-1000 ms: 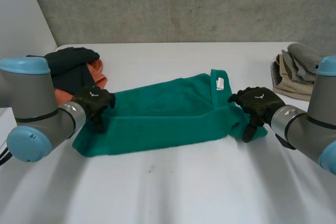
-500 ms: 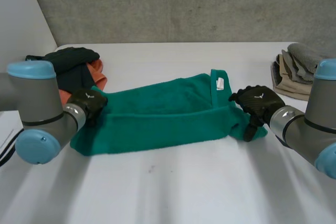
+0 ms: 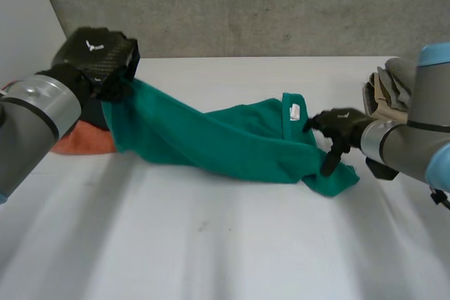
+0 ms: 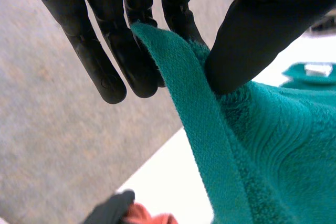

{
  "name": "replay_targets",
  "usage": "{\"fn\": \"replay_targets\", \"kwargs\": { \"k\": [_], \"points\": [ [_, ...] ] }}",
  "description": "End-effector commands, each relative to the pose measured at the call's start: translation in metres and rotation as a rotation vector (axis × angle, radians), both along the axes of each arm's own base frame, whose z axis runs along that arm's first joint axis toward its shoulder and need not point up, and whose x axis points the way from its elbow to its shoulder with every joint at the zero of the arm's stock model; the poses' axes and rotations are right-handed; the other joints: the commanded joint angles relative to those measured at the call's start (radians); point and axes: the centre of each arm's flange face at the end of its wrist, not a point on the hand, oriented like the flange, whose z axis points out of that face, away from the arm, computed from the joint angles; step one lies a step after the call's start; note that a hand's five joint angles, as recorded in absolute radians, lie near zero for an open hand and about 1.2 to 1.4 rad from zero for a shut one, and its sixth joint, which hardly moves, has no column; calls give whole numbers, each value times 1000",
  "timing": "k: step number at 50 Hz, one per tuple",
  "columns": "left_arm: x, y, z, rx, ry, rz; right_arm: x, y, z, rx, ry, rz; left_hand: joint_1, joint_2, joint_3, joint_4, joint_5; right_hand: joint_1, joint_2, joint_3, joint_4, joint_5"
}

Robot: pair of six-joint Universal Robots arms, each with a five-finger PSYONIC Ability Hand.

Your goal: Fold the laundry.

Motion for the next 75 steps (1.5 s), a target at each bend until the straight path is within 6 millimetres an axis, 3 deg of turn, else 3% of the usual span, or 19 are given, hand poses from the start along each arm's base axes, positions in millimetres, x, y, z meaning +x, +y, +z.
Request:
{"fn": "replay_targets", "kwargs": {
  "k": [1, 2, 7, 9, 15, 19, 23, 29, 32, 34, 38, 42, 43, 47, 51, 55, 60, 68, 75],
  "points": [
    [1, 10, 15, -73, 52, -14, 2, -4, -29, 90, 22, -11, 244, 202, 206, 197, 243, 665, 667, 666, 666, 659],
    [2, 9, 13, -70, 51, -13, 1, -5, -28, 81, 21, -16, 244, 202, 206, 197, 243, 981, 983, 982, 983, 975],
    [13, 4, 9, -37, 27, 20, -16, -16, 10, -78, -6, -111, 244, 202, 206, 197, 243, 993, 996, 994, 995, 988],
    [16, 4, 8, -13, 15, 25, -24, -12, 50, -225, -21, -126, 244, 202, 206, 197, 243, 993, 996, 994, 995, 988],
    [27, 17, 10, 109, -44, 13, -50, 20, 137, -508, 96, -78, 244, 202, 206, 197, 243, 993, 996, 994, 995, 988],
    [34, 29, 4, 239, -82, -8, -58, 40, 162, -548, 148, -48, 244, 202, 206, 197, 243, 993, 996, 994, 995, 988],
    [35, 29, -22, 354, -145, -22, -57, 52, 152, -483, 244, 19, 244, 202, 206, 197, 243, 993, 996, 994, 995, 988],
    [27, 10, -72, 444, -249, -41, -52, 43, 99, -333, 442, 135, 244, 202, 206, 197, 243, 993, 996, 994, 995, 988],
    [20, -12, -90, 416, -272, -31, -41, 24, 75, -306, 462, 126, 244, 202, 206, 197, 243, 993, 996, 994, 995, 988],
    [10, -45, -93, 309, -248, 9, -30, 4, 65, -344, 444, 92, 244, 202, 206, 197, 243, 993, 996, 994, 995, 988],
    [-2, -84, -68, 120, -144, 58, -13, -34, 77, -523, 335, -11, 244, 202, 206, 197, 243, 993, 996, 994, 995, 988],
    [-10, -121, -12, -167, 53, 98, 2, -65, 123, -813, 117, -139, 244, 202, 206, 197, 243, 993, 996, 994, 995, 988],
    [-12, -131, 15, -288, 144, 102, 3, -70, 136, -887, 54, -166, 244, 202, 206, 197, 243, 993, 996, 994, 995, 988],
    [-7, -140, 77, -533, 353, 85, 0, -77, 205, -1276, -265, -264, 244, 202, 206, 197, 243, 993, 996, 994, 995, 988],
    [0, -136, 107, -612, 482, 59, -3, -73, 225, -1412, -373, -268, 244, 202, 206, 197, 243, 993, 996, 994, 995, 988],
    [5, -136, 111, -609, 494, 59, 1, -73, 215, -1360, -353, -225, 244, 202, 206, 197, 243, 993, 996, 994, 995, 988],
    [10, -139, 89, -529, 465, 70, 9, -76, 186, -1220, -307, -172, 244, 202, 206, 197, 243, 993, 996, 994, 995, 988],
    [-1, -134, -5, -259, 352, 17, 14, -81, 114, -952, -208, -120, 244, 202, 206, 197, 243, 993, 996, 994, 995, 988],
    [2, -112, -96, -21, 232, 35, 15, -68, 21, -625, -105, -74, 244, 202, 206, 197, 243, 993, 996, 994, 995, 988]
  ]
}}
